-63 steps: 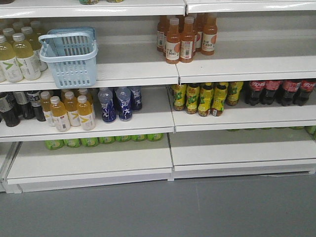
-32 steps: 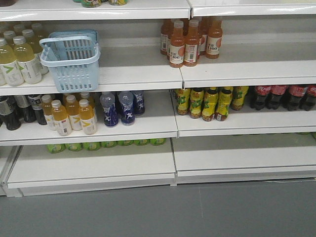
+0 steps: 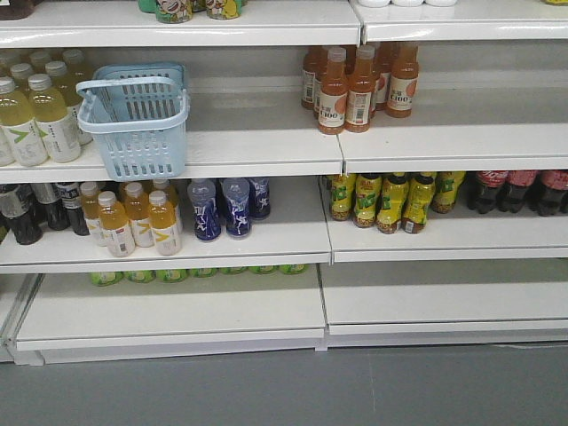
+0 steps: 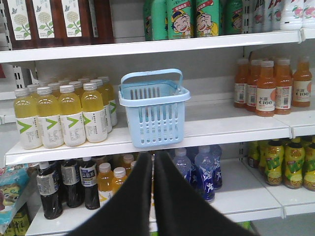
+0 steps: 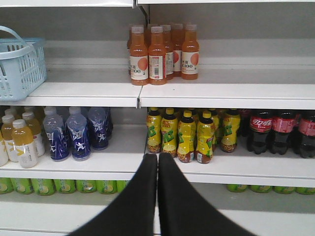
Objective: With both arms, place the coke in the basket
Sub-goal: 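Drive closer and align the left gripper with the light-blue basket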
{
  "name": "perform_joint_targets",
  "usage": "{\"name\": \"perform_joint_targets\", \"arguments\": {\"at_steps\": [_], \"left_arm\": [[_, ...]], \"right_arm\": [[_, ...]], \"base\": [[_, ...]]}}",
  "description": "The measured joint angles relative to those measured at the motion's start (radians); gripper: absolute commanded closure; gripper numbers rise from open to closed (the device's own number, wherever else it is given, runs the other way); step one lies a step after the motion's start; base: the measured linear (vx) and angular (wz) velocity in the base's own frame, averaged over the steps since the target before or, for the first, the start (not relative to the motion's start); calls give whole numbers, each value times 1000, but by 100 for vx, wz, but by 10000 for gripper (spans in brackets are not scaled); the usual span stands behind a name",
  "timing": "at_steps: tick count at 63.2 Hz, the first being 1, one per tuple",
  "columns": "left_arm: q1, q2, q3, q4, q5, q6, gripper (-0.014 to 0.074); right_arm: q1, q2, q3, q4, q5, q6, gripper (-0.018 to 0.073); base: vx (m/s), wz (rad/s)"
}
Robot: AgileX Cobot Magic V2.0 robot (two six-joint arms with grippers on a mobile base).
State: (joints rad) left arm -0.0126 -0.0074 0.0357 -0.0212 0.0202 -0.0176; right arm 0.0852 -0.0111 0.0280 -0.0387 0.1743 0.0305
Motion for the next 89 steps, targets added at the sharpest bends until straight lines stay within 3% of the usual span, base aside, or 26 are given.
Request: {"name": "perform_joint_targets", "arguments": {"at_steps": [89], "left_arm": [[0, 0, 0, 0, 0, 0, 603]], "right_arm": [[0, 0, 0, 0, 0, 0, 569]], "base": [[10, 0]]}}
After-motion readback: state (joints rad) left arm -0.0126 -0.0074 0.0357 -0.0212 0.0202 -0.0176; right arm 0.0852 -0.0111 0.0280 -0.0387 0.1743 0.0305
